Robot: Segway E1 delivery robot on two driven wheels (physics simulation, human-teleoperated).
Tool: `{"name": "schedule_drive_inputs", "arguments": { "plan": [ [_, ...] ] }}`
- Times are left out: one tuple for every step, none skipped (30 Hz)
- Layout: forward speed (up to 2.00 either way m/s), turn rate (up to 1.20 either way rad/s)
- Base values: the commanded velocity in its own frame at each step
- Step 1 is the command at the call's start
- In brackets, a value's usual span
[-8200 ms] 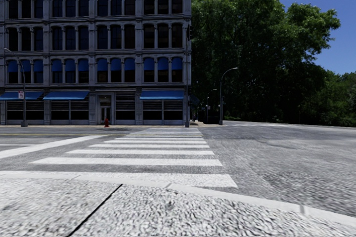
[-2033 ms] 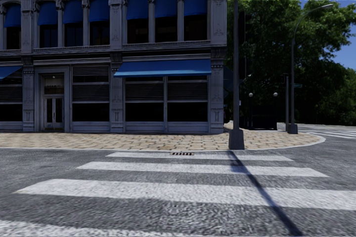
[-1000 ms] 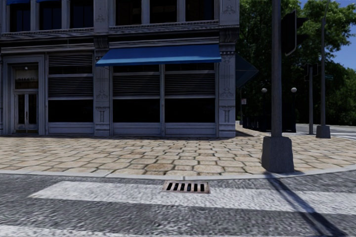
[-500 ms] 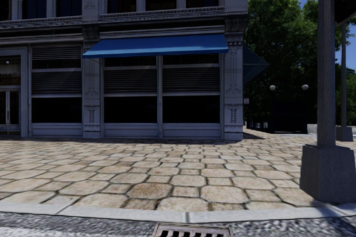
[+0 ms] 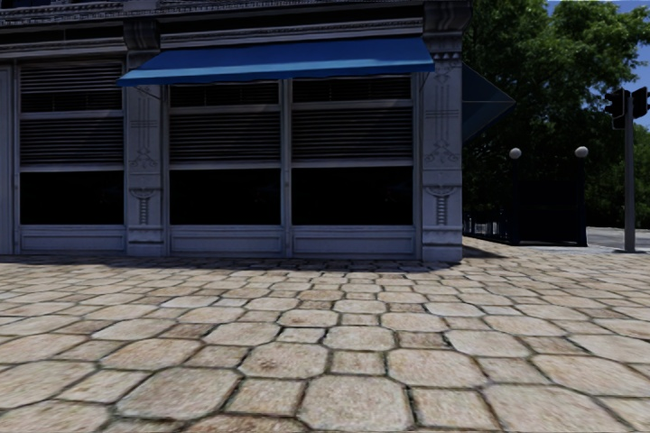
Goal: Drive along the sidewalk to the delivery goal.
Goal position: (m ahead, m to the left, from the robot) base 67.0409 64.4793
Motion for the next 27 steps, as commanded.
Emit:
{"name": "schedule_drive_inputs", "arguments": {
  "plan": [
    [1.51, 0.00],
    [1.45, 0.00],
    [1.36, 0.12],
    [1.36, 0.12],
    [1.31, 0.19],
    [1.29, 0.21],
    [1.28, 0.24],
    [1.28, 0.24],
    [1.27, 0.30],
    [1.26, 0.35],
    [1.26, 0.39],
    [1.26, 0.39],
    [1.26, 0.46],
    [1.26, 0.48],
    [1.26, 0.49],
    [1.26, 0.49],
    [1.29, 0.53],
    [1.31, 0.54],
    [1.31, 0.57],
    [1.31, 0.57],
    [1.31, 0.61],
    [1.32, 0.66],
    [1.32, 0.67],
    [1.32, 0.67],
    [1.32, 0.68],
    [1.32, 0.68],
    [1.32, 0.68]
  ]
}}
